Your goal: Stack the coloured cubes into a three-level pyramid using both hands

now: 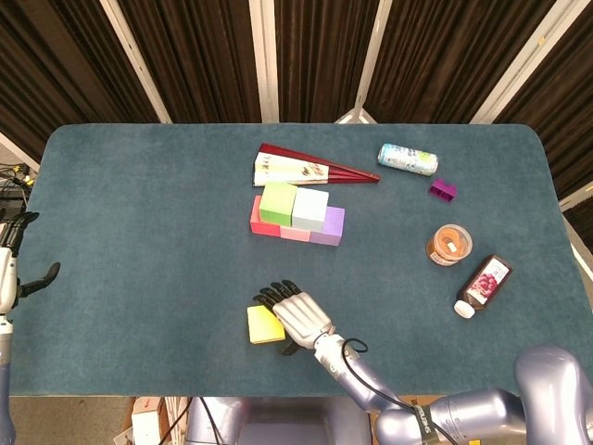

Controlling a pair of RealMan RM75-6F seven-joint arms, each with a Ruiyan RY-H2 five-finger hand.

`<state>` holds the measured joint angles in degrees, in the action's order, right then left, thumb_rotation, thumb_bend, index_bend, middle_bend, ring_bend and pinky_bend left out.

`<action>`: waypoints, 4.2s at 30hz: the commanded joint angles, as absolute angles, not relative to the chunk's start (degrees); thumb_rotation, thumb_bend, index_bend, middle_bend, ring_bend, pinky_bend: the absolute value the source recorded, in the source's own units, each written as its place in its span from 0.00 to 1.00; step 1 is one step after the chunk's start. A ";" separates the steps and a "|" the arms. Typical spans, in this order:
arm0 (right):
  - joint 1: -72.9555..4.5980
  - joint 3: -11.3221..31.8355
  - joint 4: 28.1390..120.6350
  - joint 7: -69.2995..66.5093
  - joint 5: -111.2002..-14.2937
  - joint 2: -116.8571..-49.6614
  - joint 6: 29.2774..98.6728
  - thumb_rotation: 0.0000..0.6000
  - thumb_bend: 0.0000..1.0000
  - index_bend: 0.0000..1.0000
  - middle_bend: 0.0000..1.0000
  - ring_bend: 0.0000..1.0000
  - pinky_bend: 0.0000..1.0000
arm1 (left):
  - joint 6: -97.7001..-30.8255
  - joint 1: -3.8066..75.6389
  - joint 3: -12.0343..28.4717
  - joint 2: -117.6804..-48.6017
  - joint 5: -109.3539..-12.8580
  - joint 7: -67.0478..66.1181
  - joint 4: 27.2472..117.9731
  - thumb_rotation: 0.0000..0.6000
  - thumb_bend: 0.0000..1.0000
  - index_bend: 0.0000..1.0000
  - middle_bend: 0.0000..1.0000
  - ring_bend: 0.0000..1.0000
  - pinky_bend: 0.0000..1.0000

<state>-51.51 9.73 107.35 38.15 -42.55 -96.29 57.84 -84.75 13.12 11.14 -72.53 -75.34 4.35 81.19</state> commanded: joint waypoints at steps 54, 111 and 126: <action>-51.58 9.00 123.24 44.73 -37.13 -76.63 68.88 1.00 0.24 0.36 0.36 0.16 0.00 | -82.11 12.34 10.95 -70.53 -73.92 -2.49 83.42 1.00 0.32 0.22 0.15 0.00 0.00; -46.02 6.24 99.17 7.81 -55.10 -65.27 40.23 1.00 0.24 0.36 0.34 0.16 0.00 | -83.71 11.17 9.57 -71.33 -75.29 -7.67 86.14 1.00 0.32 0.21 0.09 0.00 0.00; -45.12 4.27 97.88 6.82 -58.16 -64.60 38.85 1.00 0.24 0.12 0.08 0.00 0.00 | -83.53 11.06 9.37 -71.29 -75.54 -8.02 86.97 1.00 0.32 0.20 0.09 0.00 0.00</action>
<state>-45.03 4.56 97.57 6.39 -58.56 -64.87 38.94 -83.53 11.05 9.37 -71.29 -75.55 -8.01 86.96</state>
